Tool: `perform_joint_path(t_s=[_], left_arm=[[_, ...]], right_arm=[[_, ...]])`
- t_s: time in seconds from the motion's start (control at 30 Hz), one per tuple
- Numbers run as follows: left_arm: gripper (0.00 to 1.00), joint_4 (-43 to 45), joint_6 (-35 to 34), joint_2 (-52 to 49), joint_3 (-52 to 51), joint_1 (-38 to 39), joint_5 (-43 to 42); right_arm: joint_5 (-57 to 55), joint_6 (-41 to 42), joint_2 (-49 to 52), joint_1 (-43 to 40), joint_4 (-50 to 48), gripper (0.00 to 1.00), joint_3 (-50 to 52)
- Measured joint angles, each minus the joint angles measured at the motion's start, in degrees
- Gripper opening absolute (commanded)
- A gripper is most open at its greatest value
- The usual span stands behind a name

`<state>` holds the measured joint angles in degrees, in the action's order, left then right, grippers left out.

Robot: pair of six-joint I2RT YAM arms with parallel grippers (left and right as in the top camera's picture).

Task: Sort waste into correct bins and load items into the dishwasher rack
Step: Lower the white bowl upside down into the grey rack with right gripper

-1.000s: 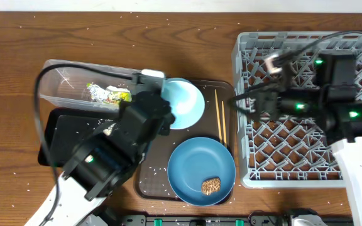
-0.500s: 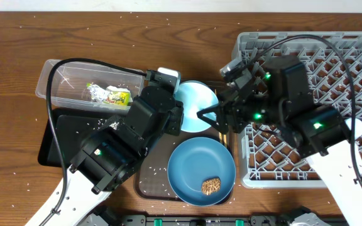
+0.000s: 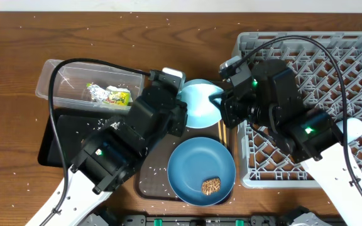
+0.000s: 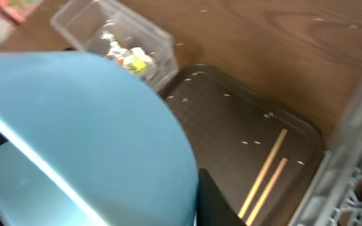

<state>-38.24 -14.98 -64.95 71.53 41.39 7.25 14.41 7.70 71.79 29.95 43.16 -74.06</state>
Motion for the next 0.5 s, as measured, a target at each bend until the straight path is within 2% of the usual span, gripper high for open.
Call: perform_joint_path(t_s=[0.1, 0.3, 0.37, 0.47, 0.5], left_arm=[[0.07, 1.0, 0.0, -0.3, 0.0, 0.0, 0.1], [0.08, 2.4, 0.0, -0.3, 0.0, -0.1, 0.0], [0.15, 2.8, 0.1, -0.3, 0.0, -0.2, -0.4], [0.17, 3.7, -0.2, -0.3, 0.0, -0.3, -2.2], [0.22, 3.8, -0.2, -0.3, 0.0, -0.3, -2.5]], right_arm=[[-1.2, 0.4, 0.0, 0.1, -0.8, 0.02, 0.0], [-2.5, 0.6, 0.0, 0.1, -2.1, 0.01, 0.0], [-3.0, 0.9, 0.0, 0.1, -2.2, 0.01, 0.0], [-4.5, 1.6, 0.0, 0.0, -2.3, 0.01, 0.0], [-5.0, 1.8, 0.0, 0.0, -2.3, 0.01, 0.0]])
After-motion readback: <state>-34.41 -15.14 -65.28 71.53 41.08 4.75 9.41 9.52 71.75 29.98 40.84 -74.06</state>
